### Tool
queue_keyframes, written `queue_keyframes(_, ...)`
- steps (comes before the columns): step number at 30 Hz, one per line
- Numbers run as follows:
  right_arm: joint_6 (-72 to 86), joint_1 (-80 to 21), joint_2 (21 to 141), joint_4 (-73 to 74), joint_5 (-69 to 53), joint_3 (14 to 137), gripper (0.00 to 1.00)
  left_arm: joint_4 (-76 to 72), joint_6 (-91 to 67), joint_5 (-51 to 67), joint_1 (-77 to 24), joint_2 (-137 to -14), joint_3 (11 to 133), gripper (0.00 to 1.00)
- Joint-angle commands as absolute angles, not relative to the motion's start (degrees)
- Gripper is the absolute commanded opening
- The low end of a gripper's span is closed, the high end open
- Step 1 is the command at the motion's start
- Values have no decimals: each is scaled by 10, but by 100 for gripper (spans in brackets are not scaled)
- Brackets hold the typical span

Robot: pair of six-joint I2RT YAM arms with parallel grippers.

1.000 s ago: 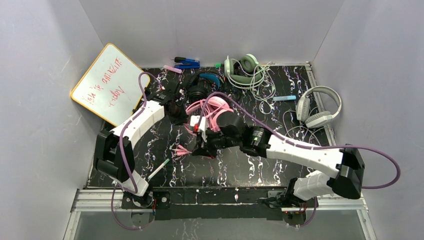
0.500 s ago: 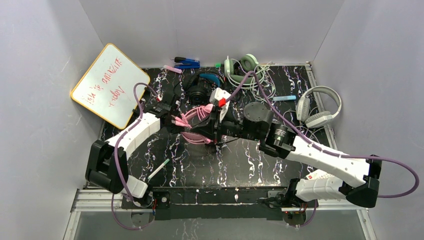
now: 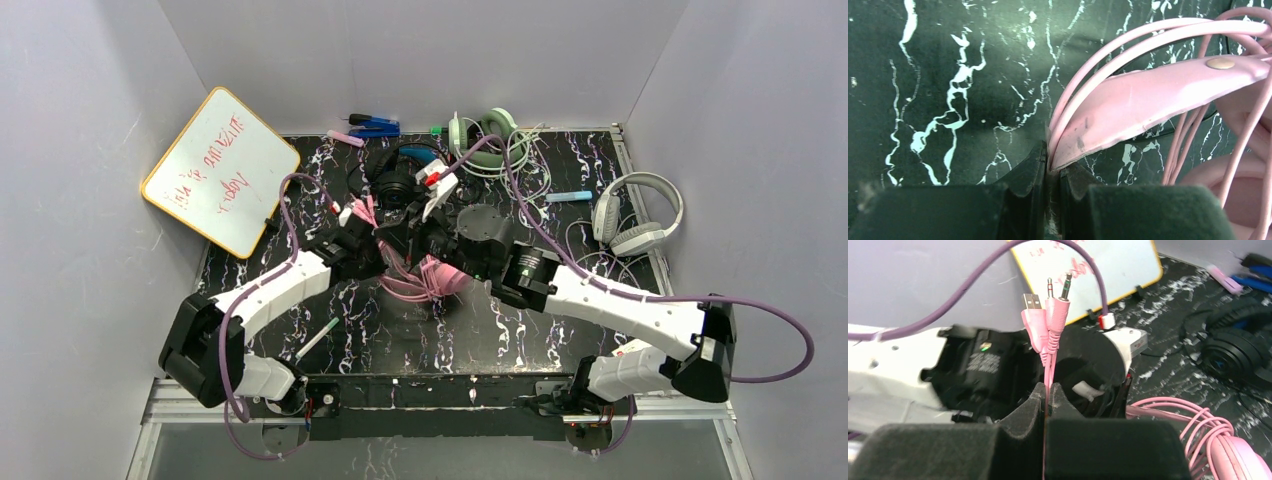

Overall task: Wrap the headphones
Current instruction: Wrap the headphones cable around the headphones.

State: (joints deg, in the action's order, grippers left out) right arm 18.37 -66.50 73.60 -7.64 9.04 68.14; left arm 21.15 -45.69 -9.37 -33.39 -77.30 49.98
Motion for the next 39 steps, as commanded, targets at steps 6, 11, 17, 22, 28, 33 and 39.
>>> queue_keyframes(6, 356, -569, 740, -12, 208, 711, 1, 121, -512, -200, -423, -749, 492, 0)
queue_keyframes(11, 406, -524, 744, -4, 181, 704, 1, 95, -520, -236, -465, -742, 479, 0)
queue_keyframes(17, 422, -505, 813, 97, 161, 798, 1, 74, -499, -261, -509, -762, 491, 0)
queue_keyframes(22, 440, -502, 827, 111, 156, 809, 1, 76, -497, -269, -519, -780, 516, 0)
queue_keyframes(28, 479, -501, 820, 110, 142, 780, 1, 92, -499, -281, -519, -806, 560, 0)
queue_keyframes(33, 509, -501, 808, 93, 135, 733, 1, 93, -506, -271, -519, -824, 588, 0)
queue_keyframes(39, 505, -496, 821, 111, 212, 737, 1, 85, -490, -260, -530, -827, 582, 0)
